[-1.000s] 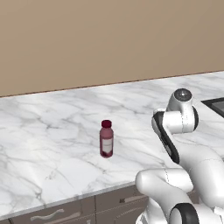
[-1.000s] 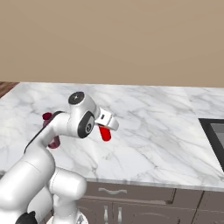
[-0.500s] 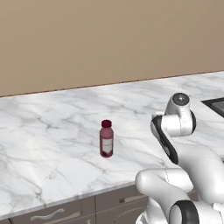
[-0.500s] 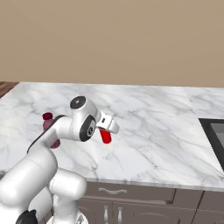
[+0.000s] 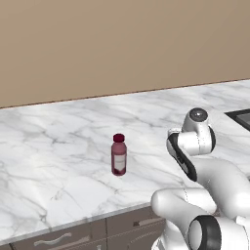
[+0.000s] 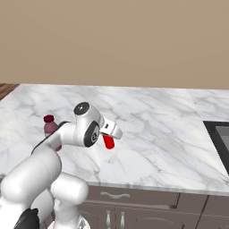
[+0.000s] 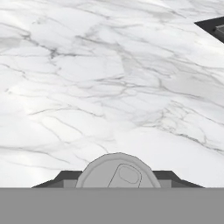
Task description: Move the drinks to the dining counter.
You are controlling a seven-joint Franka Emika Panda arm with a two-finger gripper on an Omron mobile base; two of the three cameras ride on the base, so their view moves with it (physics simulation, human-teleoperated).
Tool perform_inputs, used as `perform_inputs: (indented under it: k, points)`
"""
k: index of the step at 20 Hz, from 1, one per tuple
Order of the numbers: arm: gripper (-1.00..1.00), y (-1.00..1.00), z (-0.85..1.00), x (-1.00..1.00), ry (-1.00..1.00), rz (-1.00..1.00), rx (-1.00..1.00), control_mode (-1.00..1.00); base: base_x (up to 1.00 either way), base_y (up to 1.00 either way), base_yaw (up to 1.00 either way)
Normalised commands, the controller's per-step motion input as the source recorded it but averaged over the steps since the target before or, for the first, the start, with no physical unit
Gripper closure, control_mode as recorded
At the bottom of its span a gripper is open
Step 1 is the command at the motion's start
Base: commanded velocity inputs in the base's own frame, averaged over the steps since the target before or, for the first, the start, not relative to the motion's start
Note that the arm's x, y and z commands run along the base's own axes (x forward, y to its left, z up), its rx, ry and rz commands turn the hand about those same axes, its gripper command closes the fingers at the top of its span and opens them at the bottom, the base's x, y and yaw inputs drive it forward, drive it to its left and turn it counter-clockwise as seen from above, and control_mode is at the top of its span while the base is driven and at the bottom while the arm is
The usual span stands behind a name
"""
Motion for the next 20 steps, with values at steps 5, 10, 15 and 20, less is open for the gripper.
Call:
perform_inputs:
  k: [5,10,15,20]
  points:
    - [1.00,0.00,-0.17,0.11,0.01,0.00,0.00,-1.00,0.00,0.00,0.00]
    - [1.00,0.00,-0.14,0.10,0.02,0.00,0.00,-1.00,0.00,0.00,0.00]
    - [1.00,0.00,-0.12,0.09,0.03,0.00,0.00,-1.00,0.00,0.00,0.00]
    - [1.00,0.00,-0.12,0.03,0.00,0.00,0.01,-1.00,0.00,0.00,0.00]
